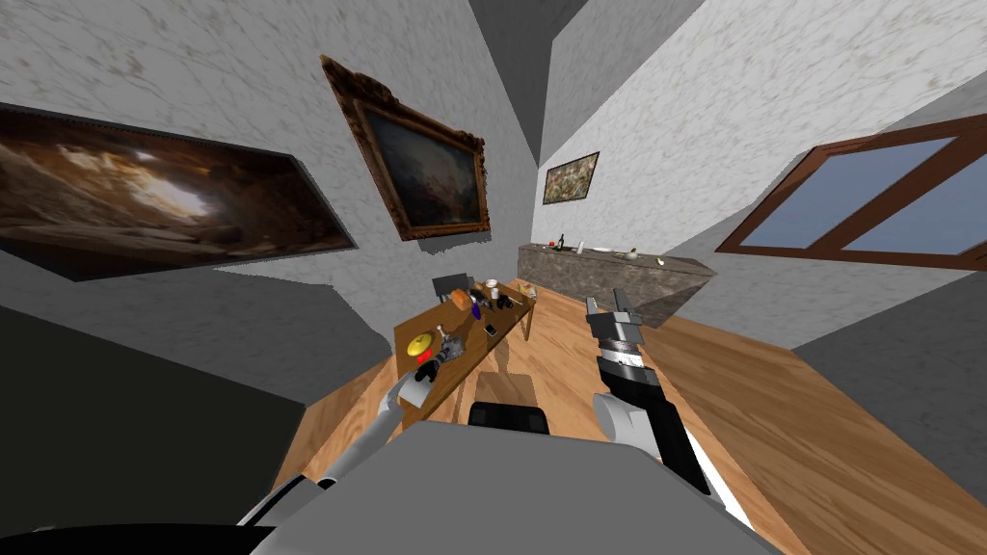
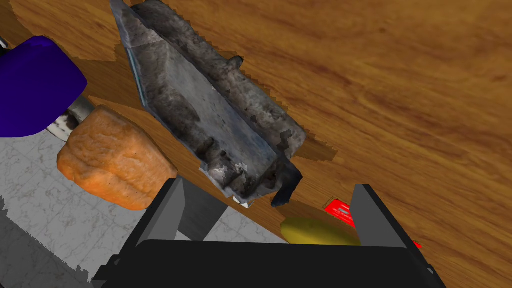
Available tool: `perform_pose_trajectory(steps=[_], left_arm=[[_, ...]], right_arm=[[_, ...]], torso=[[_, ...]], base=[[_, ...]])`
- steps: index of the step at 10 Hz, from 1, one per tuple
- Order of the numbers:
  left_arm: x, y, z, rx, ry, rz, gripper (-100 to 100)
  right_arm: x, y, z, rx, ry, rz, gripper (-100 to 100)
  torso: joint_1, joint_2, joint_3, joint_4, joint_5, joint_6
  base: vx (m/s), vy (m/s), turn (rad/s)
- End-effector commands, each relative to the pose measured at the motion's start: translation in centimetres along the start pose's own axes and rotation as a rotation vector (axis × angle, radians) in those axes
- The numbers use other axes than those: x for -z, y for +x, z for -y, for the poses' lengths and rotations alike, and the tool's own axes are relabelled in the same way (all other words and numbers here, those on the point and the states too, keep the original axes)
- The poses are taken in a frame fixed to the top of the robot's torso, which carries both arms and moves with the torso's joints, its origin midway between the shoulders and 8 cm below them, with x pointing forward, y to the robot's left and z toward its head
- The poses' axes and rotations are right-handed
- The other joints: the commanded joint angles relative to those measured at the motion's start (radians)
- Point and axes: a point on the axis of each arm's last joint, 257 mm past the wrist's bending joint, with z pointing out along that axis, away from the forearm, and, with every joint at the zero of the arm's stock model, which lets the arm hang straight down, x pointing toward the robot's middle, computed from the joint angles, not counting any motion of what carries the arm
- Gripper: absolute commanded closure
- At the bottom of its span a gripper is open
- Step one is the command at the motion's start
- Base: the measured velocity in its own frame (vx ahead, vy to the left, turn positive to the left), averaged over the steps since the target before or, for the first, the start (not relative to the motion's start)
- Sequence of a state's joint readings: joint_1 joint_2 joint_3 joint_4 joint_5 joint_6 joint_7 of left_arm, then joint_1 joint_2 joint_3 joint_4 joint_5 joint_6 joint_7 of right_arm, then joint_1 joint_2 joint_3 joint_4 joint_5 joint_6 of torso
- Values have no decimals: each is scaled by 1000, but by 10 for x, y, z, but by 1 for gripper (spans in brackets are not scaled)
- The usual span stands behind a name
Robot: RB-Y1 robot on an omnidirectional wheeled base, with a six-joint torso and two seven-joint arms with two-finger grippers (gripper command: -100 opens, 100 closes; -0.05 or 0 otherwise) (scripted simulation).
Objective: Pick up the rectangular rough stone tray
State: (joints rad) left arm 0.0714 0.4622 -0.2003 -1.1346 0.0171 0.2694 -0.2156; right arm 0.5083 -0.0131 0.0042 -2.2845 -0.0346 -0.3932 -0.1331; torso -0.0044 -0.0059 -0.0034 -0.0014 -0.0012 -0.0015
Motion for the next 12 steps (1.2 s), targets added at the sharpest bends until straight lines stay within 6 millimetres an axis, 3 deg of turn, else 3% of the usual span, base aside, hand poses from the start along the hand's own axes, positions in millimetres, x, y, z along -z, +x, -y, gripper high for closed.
perform_pose_trajectory(steps=[1,2,3,4,5,6,7,8,9,12], left_arm=[[5,2,-7,17,7,-8,-100],[12,0,-24,-8,8,-8,-100],[12,2,-24,16,9,-13,-100],[21,0,-41,-7,10,-11,-100],[21,1,-41,15,11,-15,-100],[30,-2,-58,-8,12,-11,-100],[30,-1,-58,15,13,-14,-100],[39,-4,-74,-13,13,-8,-100],[39,-3,-74,13,14,-11,-100],[60,-10,-105,-9,13,3,-100]], right_arm=[[0,0,0,0,0,0,0],[0,0,0,0,0,0,0],[0,0,0,0,0,0,0],[0,0,0,0,0,0,0],[0,0,0,0,0,0,0],[0,0,0,0,0,0,0],[0,0,0,0,0,0,0],[0,0,0,0,0,0,0],[0,0,0,0,0,0,0],[0,0,0,0,0,0,0]], torso=[[0,0,0,0,0,0],[0,1,0,0,0,0],[1,0,0,0,0,0],[1,1,0,0,0,0],[0,0,0,0,0,0],[0,0,0,0,0,0],[-1,0,0,0,0,0],[0,1,1,0,0,0],[0,0,0,0,0,0],[1,1,0,0,0,0]], base=[[92,-55,14],[104,-43,6],[85,-42,10],[112,-68,6],[106,-60,14],[112,-64,5],[79,-52,14],[99,-63,7],[82,-40,13],[100,-44,7]])
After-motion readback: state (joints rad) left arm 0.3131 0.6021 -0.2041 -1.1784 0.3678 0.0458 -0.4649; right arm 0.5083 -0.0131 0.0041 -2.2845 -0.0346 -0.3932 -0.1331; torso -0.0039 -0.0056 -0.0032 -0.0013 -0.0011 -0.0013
